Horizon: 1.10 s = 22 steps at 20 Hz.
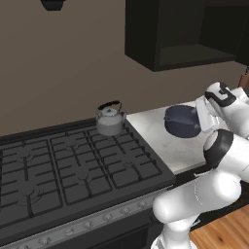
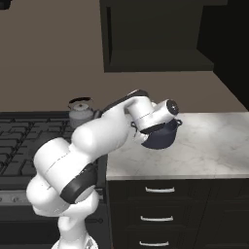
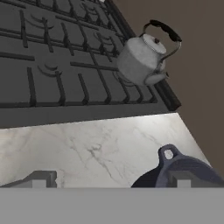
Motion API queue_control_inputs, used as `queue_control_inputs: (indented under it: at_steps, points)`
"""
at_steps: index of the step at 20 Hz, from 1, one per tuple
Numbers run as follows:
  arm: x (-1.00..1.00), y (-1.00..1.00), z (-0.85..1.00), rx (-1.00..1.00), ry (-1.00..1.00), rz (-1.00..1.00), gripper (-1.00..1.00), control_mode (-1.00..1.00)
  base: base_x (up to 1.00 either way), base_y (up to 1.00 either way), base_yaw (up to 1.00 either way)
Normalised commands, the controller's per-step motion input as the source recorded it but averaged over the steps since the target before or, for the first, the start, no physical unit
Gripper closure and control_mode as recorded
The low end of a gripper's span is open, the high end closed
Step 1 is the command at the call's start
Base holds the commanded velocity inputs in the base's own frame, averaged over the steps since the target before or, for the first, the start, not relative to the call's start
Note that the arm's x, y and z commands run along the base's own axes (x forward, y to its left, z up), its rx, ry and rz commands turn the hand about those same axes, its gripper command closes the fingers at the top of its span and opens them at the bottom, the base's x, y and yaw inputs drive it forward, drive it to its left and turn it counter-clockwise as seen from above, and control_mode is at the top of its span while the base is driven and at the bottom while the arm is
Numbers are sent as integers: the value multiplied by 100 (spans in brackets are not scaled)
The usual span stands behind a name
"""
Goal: Pick the kettle from the cabinet and place it on a stove burner. Then pick the pot from the counter and place it on another stove burner. Finally, turn both burners on.
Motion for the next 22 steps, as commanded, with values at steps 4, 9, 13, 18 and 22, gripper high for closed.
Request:
queue_control_inputs:
  at_steps: [4,9,13,18,22]
  points:
    - [0,-12,-30,-11,0,7,-100,-100,0,0,0]
    - [0,-9,-14,-3,-2,6,-100,-100,0,0,0]
    - [3,-7,-2,0,-8,3,-100,-100,0,0,0]
    - [5,-20,-12,-4,-8,4,-100,-100,0,0,0]
    - [1,-15,-13,-14,-8,3,-100,-100,0,0,0]
